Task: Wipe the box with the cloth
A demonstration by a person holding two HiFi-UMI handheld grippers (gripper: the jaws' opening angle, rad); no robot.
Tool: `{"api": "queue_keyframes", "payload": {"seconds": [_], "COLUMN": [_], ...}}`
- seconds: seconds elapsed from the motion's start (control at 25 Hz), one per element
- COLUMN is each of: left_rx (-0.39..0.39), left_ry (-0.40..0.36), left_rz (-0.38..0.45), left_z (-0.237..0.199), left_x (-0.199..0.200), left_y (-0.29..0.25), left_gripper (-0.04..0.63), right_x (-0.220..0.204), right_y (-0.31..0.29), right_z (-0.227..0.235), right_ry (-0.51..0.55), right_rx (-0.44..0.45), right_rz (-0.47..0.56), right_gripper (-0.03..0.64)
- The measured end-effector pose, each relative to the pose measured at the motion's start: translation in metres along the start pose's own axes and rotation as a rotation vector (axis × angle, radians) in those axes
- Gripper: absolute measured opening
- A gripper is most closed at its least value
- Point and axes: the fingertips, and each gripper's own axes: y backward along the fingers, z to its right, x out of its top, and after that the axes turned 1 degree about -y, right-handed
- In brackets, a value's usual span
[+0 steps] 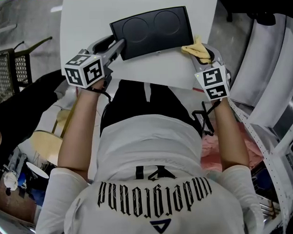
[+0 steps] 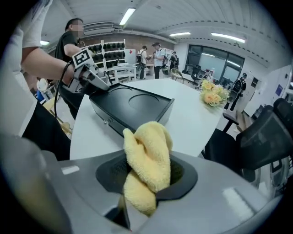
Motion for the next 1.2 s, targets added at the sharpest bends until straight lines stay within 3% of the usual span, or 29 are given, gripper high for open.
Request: {"api": "queue_keyframes", "payload": {"seconds": [0.24, 0.44, 0.6, 0.88, 1.0, 1.2], "left_rx": [0.001, -0.001, 0.0, 0.008, 0.022, 0.044], "left_ry": [-0.006, -0.007, 0.002, 0.011, 0.015, 0.013], "left_rz": [-0.015, -0.025, -0.026, -0.025, -0.017, -0.011], "left_z": [0.0, 0.0, -0.001, -0.001, -0.002, -0.003], "left_x": [0.0, 0.0, -0.001, -0.001, -0.001, 0.002], "left_y": [0.0, -0.001, -0.002, -0.001, -0.001, -0.002], "left_gripper": [0.189, 0.192, 0.192, 0.192, 0.192, 0.189], "right_x": [-0.007, 0.005, 0.033, 0.098, 0.086, 0.029], "right_y": [-0.006, -0.022, -0.046, -0.077, -0.07, -0.034], "right_z": [0.021, 0.027, 0.047, 0.09, 0.082, 0.039], "right_ry": [0.152, 0.496, 0.688, 0.702, 0.663, 0.644], "right_rx": [0.059, 0.168, 0.175, 0.119, 0.164, 0.285], "right_rz": [-0.046, -0.095, -0.108, -0.036, -0.029, -0.057], "right_gripper": [0.132, 0.132, 0.132, 0.132, 0.129, 0.129]}}
